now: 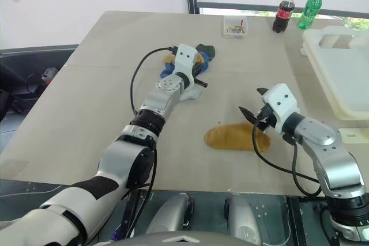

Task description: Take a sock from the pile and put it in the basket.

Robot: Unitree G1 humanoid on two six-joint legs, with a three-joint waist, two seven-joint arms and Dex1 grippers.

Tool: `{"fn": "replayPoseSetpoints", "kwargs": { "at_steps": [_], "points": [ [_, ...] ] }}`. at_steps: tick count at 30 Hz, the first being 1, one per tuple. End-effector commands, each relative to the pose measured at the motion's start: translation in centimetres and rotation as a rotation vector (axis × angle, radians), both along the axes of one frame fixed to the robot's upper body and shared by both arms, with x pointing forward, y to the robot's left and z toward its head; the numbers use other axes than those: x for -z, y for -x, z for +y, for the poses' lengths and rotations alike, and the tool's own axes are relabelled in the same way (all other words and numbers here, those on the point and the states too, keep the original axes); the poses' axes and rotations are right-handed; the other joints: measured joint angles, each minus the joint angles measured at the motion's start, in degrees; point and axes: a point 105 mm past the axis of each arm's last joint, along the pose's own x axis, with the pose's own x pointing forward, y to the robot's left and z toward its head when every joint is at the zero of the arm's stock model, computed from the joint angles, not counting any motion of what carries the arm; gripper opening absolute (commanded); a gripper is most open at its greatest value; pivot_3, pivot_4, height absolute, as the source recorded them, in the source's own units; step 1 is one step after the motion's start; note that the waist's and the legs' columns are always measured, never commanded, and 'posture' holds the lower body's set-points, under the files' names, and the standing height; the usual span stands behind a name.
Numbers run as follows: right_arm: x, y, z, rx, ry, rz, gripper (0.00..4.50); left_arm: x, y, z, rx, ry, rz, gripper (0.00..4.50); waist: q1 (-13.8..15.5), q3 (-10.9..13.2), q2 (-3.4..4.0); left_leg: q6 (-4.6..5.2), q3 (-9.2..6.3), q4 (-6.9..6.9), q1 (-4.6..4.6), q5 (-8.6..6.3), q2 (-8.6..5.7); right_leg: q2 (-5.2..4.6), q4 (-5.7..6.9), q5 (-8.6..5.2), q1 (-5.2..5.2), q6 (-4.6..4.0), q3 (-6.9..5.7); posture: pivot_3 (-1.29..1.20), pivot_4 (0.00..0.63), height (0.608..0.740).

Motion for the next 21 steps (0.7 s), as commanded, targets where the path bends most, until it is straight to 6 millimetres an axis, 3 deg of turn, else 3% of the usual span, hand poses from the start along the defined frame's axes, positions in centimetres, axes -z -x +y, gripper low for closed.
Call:
{"fn": "replayPoseSetpoints", "kwargs": {
  "at_steps": [1, 14, 21],
  "points": [
    [-0.8, 0.0, 0.4, -0.017, -0.004, -0.035, 3.94, -2.0, 1.8, -2.0, 0.155, 0.043, -0.052, 0.10, 0.0, 0.0, 0.00, 0.00, 0.00, 0.00, 0.00, 0.00, 0.00, 0.00, 0.01, 0.00, 0.00, 0.00, 0.00, 0.00, 0.150, 0.740],
    [-0.9, 0.2, 0.0, 0.000, -0.017, -0.032, 3.94, -1.9, 8.4, -4.7, 0.560, 0.070, 0.054, 0.10, -0.7, 0.0, 0.02, 0.01, 0.01, 0.00, 0.04, -0.01, 0.06, 0.01, 0.03, 0.00, 0.01, -0.01, 0.04, 0.00, 0.150, 0.740],
    [-1.1, 0.4, -1.3, 0.055, -0.026, -0.037, 3.94, -5.0, 11.4, -5.9, 0.751, 0.310, 0.179, 0.10, -1.0, 0.0, 0.02, 0.02, 0.00, 0.01, 0.03, -0.01, 0.09, 0.00, 0.04, 0.00, 0.01, -0.01, 0.03, 0.00, 0.150, 0.740]
  ]
}}
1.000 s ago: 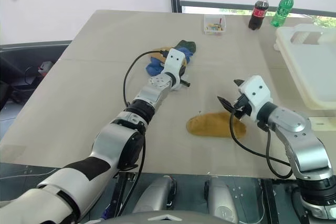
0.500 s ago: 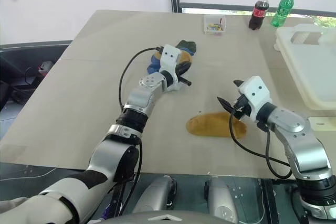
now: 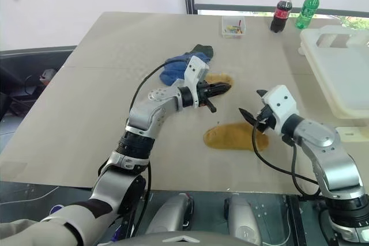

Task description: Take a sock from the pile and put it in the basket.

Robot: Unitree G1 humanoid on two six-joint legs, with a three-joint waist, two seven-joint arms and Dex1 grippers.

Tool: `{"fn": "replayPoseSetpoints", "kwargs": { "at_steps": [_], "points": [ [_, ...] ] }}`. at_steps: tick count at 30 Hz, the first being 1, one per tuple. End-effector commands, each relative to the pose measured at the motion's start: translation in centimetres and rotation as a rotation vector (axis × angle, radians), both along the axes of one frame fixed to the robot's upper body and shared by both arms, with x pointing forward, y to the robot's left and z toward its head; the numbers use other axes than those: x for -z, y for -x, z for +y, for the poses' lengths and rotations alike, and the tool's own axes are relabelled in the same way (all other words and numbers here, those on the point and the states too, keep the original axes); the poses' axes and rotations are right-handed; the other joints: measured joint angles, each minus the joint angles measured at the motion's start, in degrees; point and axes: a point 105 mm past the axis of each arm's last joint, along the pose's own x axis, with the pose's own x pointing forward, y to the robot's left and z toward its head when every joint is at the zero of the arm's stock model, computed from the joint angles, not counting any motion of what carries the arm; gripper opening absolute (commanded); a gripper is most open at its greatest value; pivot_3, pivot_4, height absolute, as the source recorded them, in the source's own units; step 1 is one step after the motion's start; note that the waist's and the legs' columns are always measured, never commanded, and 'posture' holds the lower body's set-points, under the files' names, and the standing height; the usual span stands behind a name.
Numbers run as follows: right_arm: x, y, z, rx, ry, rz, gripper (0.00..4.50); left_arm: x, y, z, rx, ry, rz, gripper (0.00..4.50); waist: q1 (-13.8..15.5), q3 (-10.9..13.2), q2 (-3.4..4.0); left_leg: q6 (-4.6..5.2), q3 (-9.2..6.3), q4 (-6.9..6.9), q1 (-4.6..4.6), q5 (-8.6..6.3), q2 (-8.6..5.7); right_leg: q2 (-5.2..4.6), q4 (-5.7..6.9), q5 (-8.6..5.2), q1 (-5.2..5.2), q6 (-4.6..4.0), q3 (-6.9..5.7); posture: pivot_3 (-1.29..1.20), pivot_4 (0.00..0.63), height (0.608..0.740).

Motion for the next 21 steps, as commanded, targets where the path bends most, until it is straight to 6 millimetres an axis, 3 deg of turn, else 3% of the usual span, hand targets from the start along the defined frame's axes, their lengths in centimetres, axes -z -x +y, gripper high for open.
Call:
{"fn": "replayPoseSetpoints", "kwargs": {
  "at_steps": [1, 4, 8, 12, 16, 21],
  "points": [
    [-1.7, 0.3, -1.2, 0.040, -0.003, -0.062, 3.94, -3.8, 1.4, -0.2, 0.091, 0.147, 0.038, 0.10, -0.1, 0.0, 0.00, 0.00, 0.00, 0.00, 0.00, 0.00, 0.00, 0.00, 0.01, 0.00, 0.00, 0.00, 0.00, 0.00, 0.150, 0.740],
    [-1.6, 0.5, -1.6, 0.052, 0.006, -0.057, 3.94, -5.0, 0.9, 0.7, 0.069, 0.235, 0.123, 0.10, -0.3, 0.0, 0.00, 0.00, 0.00, 0.02, 0.02, 0.00, 0.00, 0.01, 0.03, 0.00, 0.00, 0.00, -0.01, 0.00, 0.150, 0.740],
    [-1.1, 0.8, -1.7, 0.059, 0.007, -0.046, 3.94, -4.7, -1.3, 3.0, -0.066, 0.326, 0.252, 0.10, -0.4, 0.0, 0.00, 0.00, 0.05, 0.03, 0.08, 0.00, 0.01, 0.05, 0.06, 0.00, 0.01, 0.00, 0.05, 0.00, 0.150, 0.740],
    [-0.6, 0.9, -1.6, 0.063, 0.011, -0.031, 3.94, -1.1, -3.7, 6.4, -0.293, 0.335, 0.424, 0.10, -0.3, 0.0, 0.00, 0.00, 0.05, 0.04, 0.09, 0.00, 0.00, 0.04, 0.06, 0.00, 0.01, 0.01, 0.06, 0.00, 0.150, 0.740],
    [-0.2, 0.9, -1.4, 0.063, 0.010, -0.019, 3.94, 3.2, -4.4, 10.3, -0.494, 0.275, 0.515, 0.10, -0.4, 0.0, 0.01, -0.01, 0.09, 0.03, 0.12, 0.01, 0.00, 0.03, 0.06, 0.00, 0.01, 0.00, 0.13, 0.00, 0.150, 0.740],
    [0.1, 0.7, -1.2, 0.060, 0.010, -0.007, 3.94, 3.5, -3.4, 10.8, -0.501, 0.241, 0.499, 0.10, 0.4, 0.0, -0.02, -0.04, 0.01, 0.05, 0.03, 0.02, -0.01, -0.02, 0.05, 0.01, -0.02, 0.00, 0.05, 0.00, 0.150, 0.740]
  ]
}}
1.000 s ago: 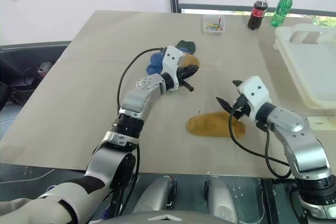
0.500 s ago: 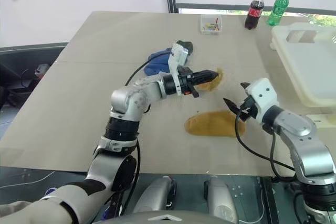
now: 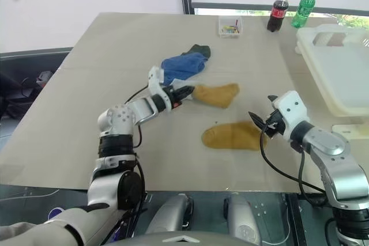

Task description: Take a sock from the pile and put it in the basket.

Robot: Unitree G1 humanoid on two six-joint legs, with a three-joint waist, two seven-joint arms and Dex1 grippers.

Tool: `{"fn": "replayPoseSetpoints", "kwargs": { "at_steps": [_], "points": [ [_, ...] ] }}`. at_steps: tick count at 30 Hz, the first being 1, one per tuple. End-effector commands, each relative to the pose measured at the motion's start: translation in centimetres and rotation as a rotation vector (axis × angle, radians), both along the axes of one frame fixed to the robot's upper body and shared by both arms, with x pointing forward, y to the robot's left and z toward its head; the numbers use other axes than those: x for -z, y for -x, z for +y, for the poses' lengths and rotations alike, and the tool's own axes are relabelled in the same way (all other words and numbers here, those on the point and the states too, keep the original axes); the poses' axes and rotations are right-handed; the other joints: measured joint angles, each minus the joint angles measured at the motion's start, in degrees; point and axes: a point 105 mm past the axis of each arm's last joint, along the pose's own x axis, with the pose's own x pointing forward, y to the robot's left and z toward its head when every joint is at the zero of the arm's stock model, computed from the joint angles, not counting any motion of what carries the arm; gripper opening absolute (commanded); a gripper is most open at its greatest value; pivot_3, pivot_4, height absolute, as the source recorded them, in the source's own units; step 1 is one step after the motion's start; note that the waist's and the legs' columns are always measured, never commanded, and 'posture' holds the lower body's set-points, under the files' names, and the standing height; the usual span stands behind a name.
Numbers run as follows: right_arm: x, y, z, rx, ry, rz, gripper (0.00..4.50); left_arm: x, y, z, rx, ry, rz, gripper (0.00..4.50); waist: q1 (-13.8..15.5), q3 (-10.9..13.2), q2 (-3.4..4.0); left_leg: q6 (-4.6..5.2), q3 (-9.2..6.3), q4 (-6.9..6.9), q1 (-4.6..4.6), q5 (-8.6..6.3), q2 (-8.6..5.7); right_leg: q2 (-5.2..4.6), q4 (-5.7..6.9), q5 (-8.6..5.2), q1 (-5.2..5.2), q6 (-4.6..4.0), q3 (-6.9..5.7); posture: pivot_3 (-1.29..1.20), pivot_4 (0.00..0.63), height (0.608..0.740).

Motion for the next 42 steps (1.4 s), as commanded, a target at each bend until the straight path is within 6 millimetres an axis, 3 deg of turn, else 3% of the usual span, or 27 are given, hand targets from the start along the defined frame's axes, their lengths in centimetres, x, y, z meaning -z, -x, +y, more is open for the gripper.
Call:
{"fn": "replayPoseSetpoints", "kwargs": {
  "at_steps": [1, 3, 11, 15, 19, 23, 26, 32, 42],
  "points": [
    [-0.8, -0.1, 0.5, -0.014, 0.004, -0.035, 3.94, -2.9, 0.2, -0.9, 0.038, -0.003, -0.105, 0.10, 0.3, 0.0, 0.00, 0.00, -0.01, 0.02, 0.00, 0.00, -0.01, -0.01, 0.00, 0.00, 0.02, 0.01, -0.01, 0.00, 0.150, 0.740],
    [-0.8, -0.2, 0.5, -0.014, 0.001, -0.035, 3.94, -3.9, 0.4, -2.3, 0.084, 0.027, -0.133, 0.10, 0.7, 0.0, 0.00, 0.00, 0.02, 0.04, 0.01, 0.00, -0.02, -0.02, -0.01, 0.01, 0.03, 0.03, 0.01, 0.00, 0.150, 0.740],
    [-1.1, -0.2, 0.0, 0.010, 0.010, -0.043, 3.94, -9.9, 1.6, -10.7, 0.363, 0.204, -0.225, 0.10, 1.0, 0.0, -0.02, -0.19, 0.04, 0.10, -0.07, 0.11, -0.05, -0.02, -0.06, 0.02, 0.04, 0.03, -0.02, 0.00, 0.150, 0.740],
    [-1.2, 0.3, -0.3, 0.037, 0.011, -0.044, 3.94, -11.1, 1.6, -12.0, 0.390, 0.257, -0.218, 0.10, 0.4, 0.0, -0.01, -0.15, 0.14, 0.05, -0.01, 0.09, -0.06, 0.05, -0.05, 0.01, 0.03, 0.03, 0.06, 0.00, 0.150, 0.740],
    [-0.9, 0.8, -0.8, 0.076, 0.011, -0.039, 3.94, -10.5, 0.9, -10.3, 0.346, 0.360, -0.130, 0.10, -0.5, 0.0, -0.02, 0.02, 0.15, 0.03, 0.01, -0.01, -0.03, 0.07, -0.04, 0.01, 0.03, 0.03, 0.08, 0.00, 0.150, 0.740],
    [-0.5, 1.0, -0.5, 0.075, 0.001, -0.022, 3.94, -4.7, 0.4, -5.4, 0.211, 0.204, 0.003, 0.10, -1.0, -0.1, 0.09, 0.03, 0.22, 0.01, 0.15, -0.02, -0.01, 0.13, 0.02, 0.01, 0.04, 0.04, 0.20, 0.00, 0.150, 0.740],
    [-0.2, 0.5, -0.1, 0.068, -0.018, 0.005, 3.94, -2.3, 1.0, -3.1, 0.165, 0.104, 0.032, 0.10, -1.0, 0.0, 0.05, 0.01, 0.24, -0.09, 0.18, -0.01, 0.01, 0.16, 0.02, 0.01, 0.00, 0.03, 0.26, 0.00, 0.150, 0.740],
    [0.9, -1.7, 1.2, 0.059, -0.072, 0.082, 3.94, -1.2, 1.7, -1.5, 0.132, 0.025, 0.018, 0.10, 0.3, 0.0, -0.04, -0.18, 0.10, 0.02, 0.02, 0.10, -0.03, -0.04, -0.03, 0.04, 0.01, 0.06, 0.10, 0.00, 0.150, 0.740],
    [2.5, -8.6, 4.4, 0.091, -0.285, 0.266, 3.94, -1.1, 2.3, -1.2, 0.113, -0.043, -0.055, 0.10, -0.6, 0.0, -0.03, -0.22, 0.19, -0.09, 0.07, 0.12, 0.01, 0.02, 0.00, 0.06, -0.07, 0.03, 0.22, 0.00, 0.150, 0.740]
  ]
}}
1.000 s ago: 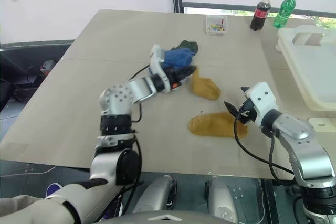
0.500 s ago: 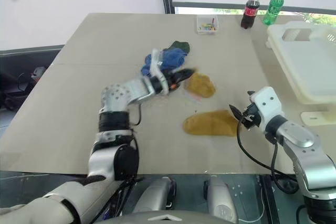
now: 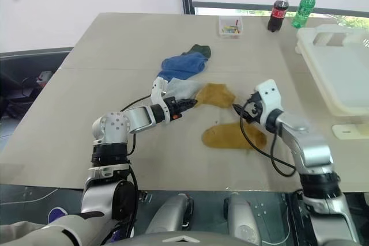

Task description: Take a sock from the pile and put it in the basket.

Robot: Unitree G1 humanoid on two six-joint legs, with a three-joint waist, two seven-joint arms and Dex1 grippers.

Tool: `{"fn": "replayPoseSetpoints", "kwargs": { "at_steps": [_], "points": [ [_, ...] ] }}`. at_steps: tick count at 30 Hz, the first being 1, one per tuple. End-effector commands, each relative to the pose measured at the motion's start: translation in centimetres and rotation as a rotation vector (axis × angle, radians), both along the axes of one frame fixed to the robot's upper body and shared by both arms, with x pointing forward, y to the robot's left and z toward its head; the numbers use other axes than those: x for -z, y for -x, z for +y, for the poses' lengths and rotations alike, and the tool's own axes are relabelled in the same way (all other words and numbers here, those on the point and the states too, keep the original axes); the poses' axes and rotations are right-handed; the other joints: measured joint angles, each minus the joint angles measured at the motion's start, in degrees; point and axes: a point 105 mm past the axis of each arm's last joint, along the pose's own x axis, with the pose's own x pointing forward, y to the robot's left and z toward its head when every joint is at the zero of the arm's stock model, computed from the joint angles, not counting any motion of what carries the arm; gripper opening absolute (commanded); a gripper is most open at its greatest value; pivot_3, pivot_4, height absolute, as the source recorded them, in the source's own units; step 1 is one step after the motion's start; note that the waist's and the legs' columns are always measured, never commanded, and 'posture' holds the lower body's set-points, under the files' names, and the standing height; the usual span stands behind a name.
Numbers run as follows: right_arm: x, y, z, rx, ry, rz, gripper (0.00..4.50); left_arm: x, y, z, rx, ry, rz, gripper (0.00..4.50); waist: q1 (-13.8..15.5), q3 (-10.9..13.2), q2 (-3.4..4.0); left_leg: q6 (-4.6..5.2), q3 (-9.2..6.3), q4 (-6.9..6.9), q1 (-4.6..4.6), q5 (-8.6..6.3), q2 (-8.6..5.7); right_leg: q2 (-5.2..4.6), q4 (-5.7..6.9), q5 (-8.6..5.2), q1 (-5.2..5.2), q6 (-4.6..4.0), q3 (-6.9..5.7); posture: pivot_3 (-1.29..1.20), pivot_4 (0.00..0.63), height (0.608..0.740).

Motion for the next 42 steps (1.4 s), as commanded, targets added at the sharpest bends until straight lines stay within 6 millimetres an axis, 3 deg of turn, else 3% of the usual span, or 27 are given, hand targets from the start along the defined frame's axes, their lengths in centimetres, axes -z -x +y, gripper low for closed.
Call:
{"fn": "replayPoseSetpoints", "kwargs": {
  "at_steps": [1, 6, 7, 10, 15, 16, 19, 23, 26, 36, 40, 42],
  "points": [
    [-0.2, -2.5, 0.6, 0.049, -0.062, 0.028, 3.94, -1.6, -0.1, 0.6, -0.025, -0.018, -0.103, 0.10, -0.1, 0.0, 0.00, 0.00, 0.02, 0.00, -0.01, 0.00, -0.01, 0.00, 0.00, 0.00, -0.03, 0.00, 0.02, 0.00, 0.150, 0.740],
    [-0.2, -4.4, 2.3, 0.032, -0.109, 0.051, 3.94, -2.2, -0.4, 1.7, -0.078, -0.040, -0.160, 0.10, 0.0, 0.0, 0.00, -0.01, 0.12, -0.16, -0.08, 0.01, -0.01, -0.01, 0.00, 0.01, -0.20, -0.01, 0.14, 0.00, 0.150, 0.740],
    [0.1, -4.6, 2.5, 0.027, -0.098, 0.058, 3.68, -2.3, -0.5, 1.9, -0.084, -0.045, -0.171, 0.04, 0.0, 0.0, 0.00, -0.01, 0.13, -0.18, -0.09, 0.01, -0.01, -0.02, 0.00, 0.01, -0.21, -0.01, 0.15, 0.00, 0.150, 0.740],
    [0.9, -4.8, 2.8, 0.012, -0.063, 0.069, 2.71, -2.6, -0.5, 2.1, -0.089, -0.030, -0.199, 0.00, 0.0, 0.0, 0.00, -0.01, 0.15, -0.20, -0.09, 0.01, -0.02, -0.03, -0.02, 0.01, -0.21, 0.00, 0.16, 0.00, 0.150, 0.740],
    [0.7, -4.2, 2.1, -0.022, 0.000, 0.034, 0.26, -2.9, -0.4, 1.9, -0.054, -0.020, -0.214, 0.00, -0.1, 0.0, 0.00, 0.00, 0.15, -0.21, -0.06, 0.00, 0.00, -0.01, 0.01, 0.01, -0.21, -0.01, 0.17, 0.00, 0.150, 0.740],
    [0.5, -3.9, 1.6, -0.028, 0.020, 0.025, 0.00, -3.0, -0.3, 1.7, -0.039, -0.014, -0.218, 0.28, -0.1, 0.0, 0.00, 0.00, 0.15, -0.21, -0.06, 0.00, -0.01, -0.01, 0.01, 0.01, -0.21, 0.00, 0.16, 0.00, 0.150, 0.740],
    [-0.5, -2.1, -0.3, -0.047, 0.074, 0.007, 0.00, -3.4, 0.5, 0.9, 0.026, -0.002, -0.225, 1.26, 0.3, 0.0, 0.01, 0.00, 0.08, -0.21, -0.13, 0.00, -0.03, -0.04, -0.04, 0.01, -0.21, 0.00, 0.08, 0.00, 0.150, 0.740],
    [-1.1, -0.1, -2.0, -0.047, 0.127, 0.020, 0.00, -3.2, 1.1, 0.5, 0.067, -0.031, -0.230, 3.13, 0.2, 0.0, 0.00, 0.01, 0.09, -0.22, -0.19, -0.01, -0.04, -0.10, -0.08, 0.01, -0.23, 0.01, 0.10, 0.00, 0.150, 0.740],
    [-0.7, 0.9, -3.2, -0.012, 0.164, 0.038, 0.00, -1.9, 1.0, 0.1, 0.073, -0.112, -0.241, 4.47, -0.2, 0.0, 0.01, 0.14, 0.14, -0.23, -0.08, -0.08, 0.00, -0.03, -0.02, 0.00, -0.21, 0.00, 0.16, 0.00, 0.150, 0.740],
    [0.3, 1.3, -3.6, 0.034, 0.162, 0.059, 0.00, 0.2, 0.9, -3.6, 0.207, -0.265, -0.301, 4.47, 0.3, 0.0, 0.01, 0.22, 0.15, -0.25, -0.06, -0.12, -0.02, -0.02, -0.02, 0.01, -0.19, -0.01, 0.16, 0.00, 0.150, 0.740],
    [0.2, 1.2, -3.7, 0.046, 0.160, 0.054, 0.00, 1.3, 0.5, -5.1, 0.237, -0.332, -0.321, 3.34, 0.3, 0.0, 0.01, 0.22, 0.14, -0.24, -0.06, -0.13, -0.03, -0.02, -0.03, 0.01, -0.19, -0.01, 0.15, 0.00, 0.150, 0.740],
    [0.2, 1.1, -3.7, 0.049, 0.158, 0.049, 0.00, 1.4, 0.4, -5.6, 0.239, -0.322, -0.327, 2.55, 0.3, 0.0, 0.01, 0.23, 0.15, -0.25, -0.06, -0.13, -0.02, -0.02, -0.03, 0.01, -0.19, -0.01, 0.16, 0.00, 0.150, 0.740]
  ]
}}
